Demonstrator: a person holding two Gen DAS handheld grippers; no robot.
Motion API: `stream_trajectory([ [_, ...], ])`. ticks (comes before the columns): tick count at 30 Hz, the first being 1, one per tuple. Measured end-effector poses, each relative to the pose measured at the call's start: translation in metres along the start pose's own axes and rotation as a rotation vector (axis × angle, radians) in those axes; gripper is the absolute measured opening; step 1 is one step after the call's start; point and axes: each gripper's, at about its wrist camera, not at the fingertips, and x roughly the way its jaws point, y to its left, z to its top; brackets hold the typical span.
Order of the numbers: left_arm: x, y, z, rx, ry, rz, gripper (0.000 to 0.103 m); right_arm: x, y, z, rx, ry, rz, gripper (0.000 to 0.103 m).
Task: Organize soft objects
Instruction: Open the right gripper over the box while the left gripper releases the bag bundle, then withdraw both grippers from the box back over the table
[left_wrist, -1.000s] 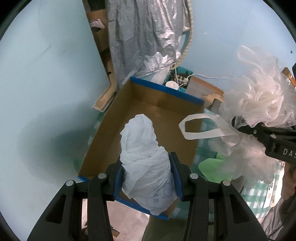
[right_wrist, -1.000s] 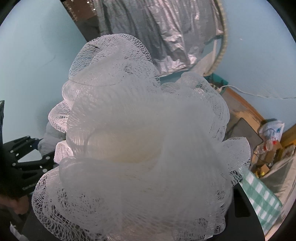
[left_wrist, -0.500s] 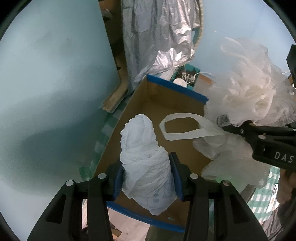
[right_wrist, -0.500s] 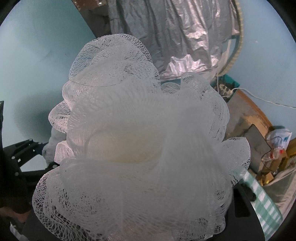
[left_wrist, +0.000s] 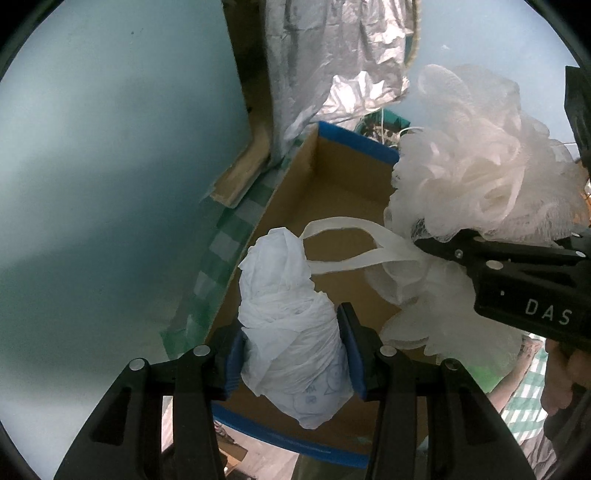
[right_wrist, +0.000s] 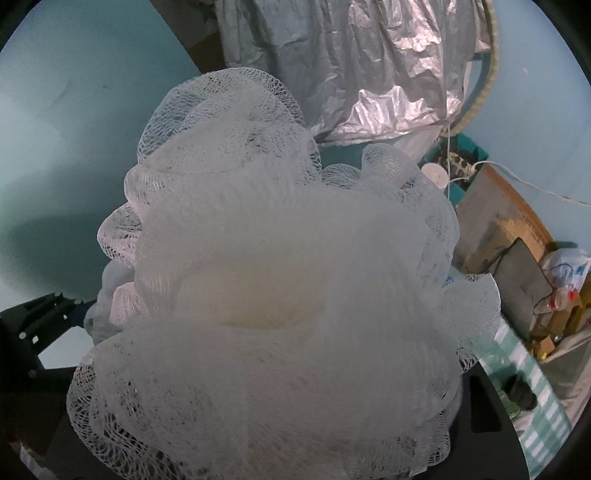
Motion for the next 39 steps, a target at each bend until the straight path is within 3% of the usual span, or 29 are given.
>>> stream_trajectory([
  [8, 0.001, 0.005, -0.002, 0.012, 0.018, -0.009, 0.051, 0.008, 0.001, -0.004, 0.04, 0.011, -0.027, 0.083],
  [11, -0.001, 0.007, -0.006, 0.014, 0.021, -0.005, 0.057, 0.01, 0.001, -0.006, 0.043, 0.023, -0.037, 0.084],
  [39, -0.042, 0.001, -0.031, 0.0, -0.033, -0.021, 0.057, -0.04, 0.01, -0.02, -0.004, -0.054, -0.066, 0.086],
])
